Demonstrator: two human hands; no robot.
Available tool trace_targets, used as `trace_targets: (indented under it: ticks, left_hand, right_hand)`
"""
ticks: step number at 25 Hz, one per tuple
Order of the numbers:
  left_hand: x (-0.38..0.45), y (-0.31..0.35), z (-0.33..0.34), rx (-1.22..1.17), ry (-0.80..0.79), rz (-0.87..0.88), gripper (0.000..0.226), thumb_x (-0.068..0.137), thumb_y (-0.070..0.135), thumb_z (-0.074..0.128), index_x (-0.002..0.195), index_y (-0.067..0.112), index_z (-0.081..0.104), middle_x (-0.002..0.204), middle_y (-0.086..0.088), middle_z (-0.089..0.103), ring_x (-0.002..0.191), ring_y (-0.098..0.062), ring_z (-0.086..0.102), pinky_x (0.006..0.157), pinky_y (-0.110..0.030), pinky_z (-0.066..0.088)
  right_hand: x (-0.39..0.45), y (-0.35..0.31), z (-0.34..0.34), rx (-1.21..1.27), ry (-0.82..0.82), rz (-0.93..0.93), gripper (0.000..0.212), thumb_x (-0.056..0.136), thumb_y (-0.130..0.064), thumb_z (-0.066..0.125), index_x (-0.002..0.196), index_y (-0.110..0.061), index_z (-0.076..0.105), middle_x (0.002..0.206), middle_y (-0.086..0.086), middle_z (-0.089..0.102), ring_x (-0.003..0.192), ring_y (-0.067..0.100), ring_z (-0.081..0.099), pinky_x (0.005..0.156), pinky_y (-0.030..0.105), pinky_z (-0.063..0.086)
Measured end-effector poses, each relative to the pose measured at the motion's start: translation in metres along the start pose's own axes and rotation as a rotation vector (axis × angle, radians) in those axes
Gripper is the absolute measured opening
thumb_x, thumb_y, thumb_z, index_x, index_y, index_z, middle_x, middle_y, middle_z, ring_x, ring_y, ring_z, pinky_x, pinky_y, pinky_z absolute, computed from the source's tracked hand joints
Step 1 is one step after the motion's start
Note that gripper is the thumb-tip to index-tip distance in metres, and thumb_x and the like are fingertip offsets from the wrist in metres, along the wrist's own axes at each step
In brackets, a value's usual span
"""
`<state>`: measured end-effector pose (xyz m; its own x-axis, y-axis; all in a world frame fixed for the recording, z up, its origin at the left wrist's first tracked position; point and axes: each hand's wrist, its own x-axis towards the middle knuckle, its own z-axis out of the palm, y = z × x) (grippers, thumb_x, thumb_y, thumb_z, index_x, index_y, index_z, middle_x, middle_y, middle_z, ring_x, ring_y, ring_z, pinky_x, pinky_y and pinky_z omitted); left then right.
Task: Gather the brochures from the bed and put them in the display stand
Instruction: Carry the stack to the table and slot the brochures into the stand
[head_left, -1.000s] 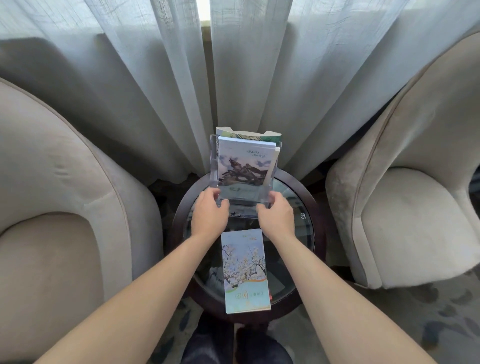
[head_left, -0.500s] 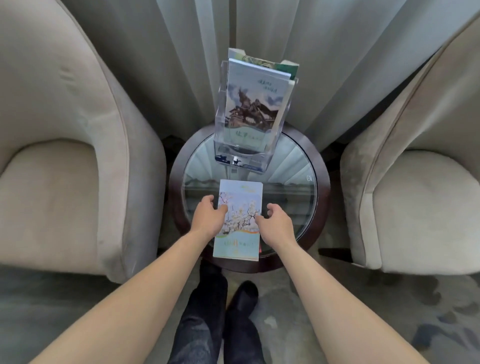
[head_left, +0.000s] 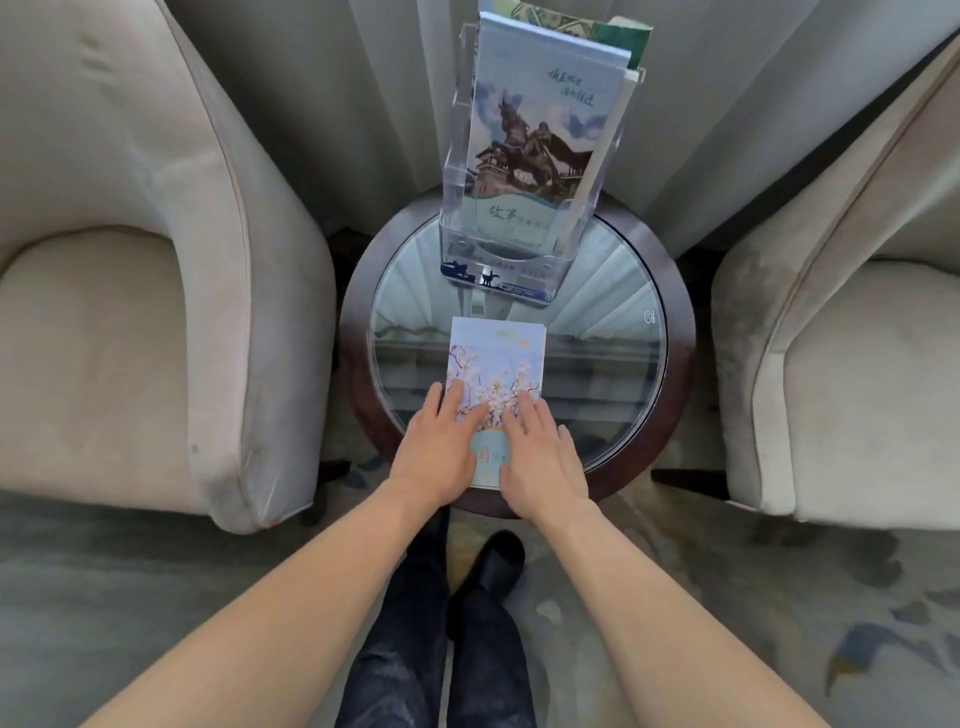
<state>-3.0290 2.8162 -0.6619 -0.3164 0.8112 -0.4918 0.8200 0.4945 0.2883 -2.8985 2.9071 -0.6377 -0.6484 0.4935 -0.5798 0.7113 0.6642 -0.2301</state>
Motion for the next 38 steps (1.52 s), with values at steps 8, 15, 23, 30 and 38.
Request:
trace_targets:
  ticks: [8,15,23,30,38]
  left_hand:
    - [0.013,0.020,-0.014,-0.616,0.162,-0.331,0.051,0.090,0.019,0.059,0.139,0.010,0.046,0.148,-0.010,0.036,0.139,-0.030,0.029,0.113,-0.040,0.030]
    - [0.032,0.006,-0.032,-1.024,0.092,-0.609,0.051,0.090,0.018,0.058,0.140,0.015,0.050,0.130,-0.007,0.056,0.109,-0.025,0.062,0.087,-0.041,0.056]
    - [0.029,0.017,-0.037,-1.166,0.098,-0.622,0.042,0.089,0.018,0.059,0.129,0.029,0.050,0.107,0.006,0.066,0.090,-0.016,0.069,0.085,-0.045,0.057]
    - [0.032,0.018,-0.039,-1.314,0.091,-0.710,0.043,0.091,0.012,0.057,0.132,0.024,0.050,0.113,0.001,0.067,0.092,-0.020,0.071,0.083,-0.050,0.059]
    - [0.037,0.026,-0.039,-1.407,0.155,-0.741,0.035,0.091,0.009,0.056,0.120,0.028,0.052,0.109,-0.001,0.067,0.093,-0.025,0.071,0.084,-0.055,0.057]
  right_hand:
    - [0.013,-0.013,0.000,0.229,0.038,0.122,0.052,0.095,-0.019,0.052,0.145,-0.014,0.041,0.167,0.013,0.006,0.150,0.032,0.011,0.116,0.041,0.032]
    - [0.012,-0.008,-0.004,0.165,0.028,0.115,0.047,0.093,-0.019,0.053,0.139,-0.017,0.048,0.165,0.013,0.014,0.148,0.034,0.018,0.112,0.044,0.034]
    - [0.009,-0.004,-0.007,0.218,0.012,0.121,0.053,0.094,-0.020,0.054,0.146,-0.021,0.042,0.166,0.008,0.012,0.149,0.030,0.015,0.112,0.045,0.033]
    - [0.009,-0.001,-0.009,0.250,-0.004,0.126,0.052,0.094,-0.020,0.053,0.145,-0.021,0.045,0.166,0.009,0.013,0.149,0.029,0.016,0.115,0.045,0.032]
    - [0.016,0.003,-0.018,0.451,0.048,0.181,0.056,0.094,-0.016,0.054,0.150,-0.015,0.044,0.161,0.002,0.029,0.142,0.025,0.029,0.112,0.036,0.033]
